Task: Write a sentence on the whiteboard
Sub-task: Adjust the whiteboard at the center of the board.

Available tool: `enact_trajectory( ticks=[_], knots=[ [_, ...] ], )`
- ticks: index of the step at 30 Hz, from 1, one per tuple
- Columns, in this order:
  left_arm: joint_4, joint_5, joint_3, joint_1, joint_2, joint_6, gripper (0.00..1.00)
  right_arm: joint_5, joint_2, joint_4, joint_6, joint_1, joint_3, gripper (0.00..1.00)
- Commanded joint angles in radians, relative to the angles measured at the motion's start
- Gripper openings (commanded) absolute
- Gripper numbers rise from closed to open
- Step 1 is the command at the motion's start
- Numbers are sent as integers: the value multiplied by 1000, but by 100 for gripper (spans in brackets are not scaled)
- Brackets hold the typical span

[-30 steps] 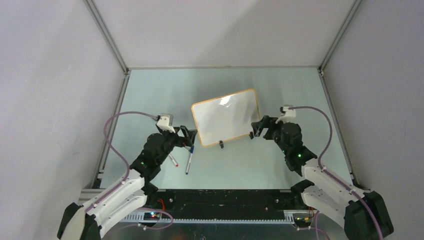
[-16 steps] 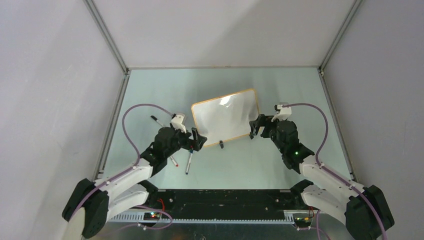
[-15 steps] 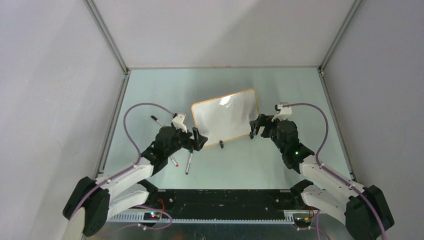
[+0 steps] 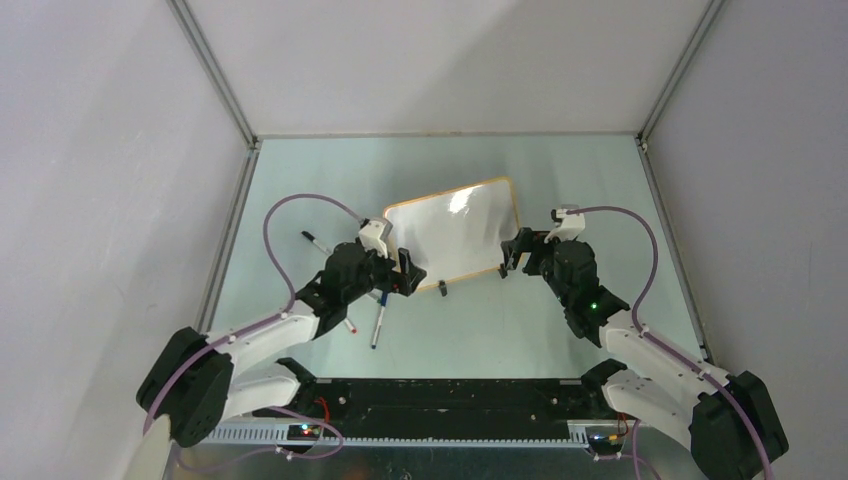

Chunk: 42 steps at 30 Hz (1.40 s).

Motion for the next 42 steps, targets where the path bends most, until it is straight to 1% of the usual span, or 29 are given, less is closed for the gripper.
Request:
enact_trajectory(
  ticks=[1,4,6,9,12,14,16,19,22,29,36,39,41,42],
  knots=[
    [-19,-152,3,-8,-97,12,95,31,-15,6,-6,-5,33,88],
    [-30,-236,-28,-6,-150,-17,99,33,-12,8,-6,-4,33,88],
    [-29,-262,-26,-6,-141,-26,99,36,-10,9,-6,-4,33,88],
    [-21,-232,-9,-6,-95,-30,99,37,-7,9,-7,-5,33,88],
    [-7,-188,22,-7,-17,-26,98,40,-11,6,-6,-6,33,88],
    [7,-148,35,-7,22,-23,95,42,-14,5,-6,-5,33,88],
    [36,-78,39,-14,43,-18,94,42,-14,6,-6,-5,33,88],
    [92,-77,32,-45,46,-3,93,39,-10,13,-6,-5,33,88],
    [98,-97,44,-83,65,24,93,34,-6,18,-9,-5,33,88],
    [57,-95,123,-114,156,42,92,39,-8,17,-10,-6,33,88],
    [19,-111,145,-120,175,56,93,32,-5,17,-12,-7,33,88],
    [-3,-153,151,-120,174,56,93,32,-12,10,-21,-1,33,86],
    [-47,-184,156,-120,156,59,94,58,-25,1,-43,29,33,85],
    [-69,-216,167,-120,140,65,95,93,-29,0,-64,63,33,85]
  ],
)
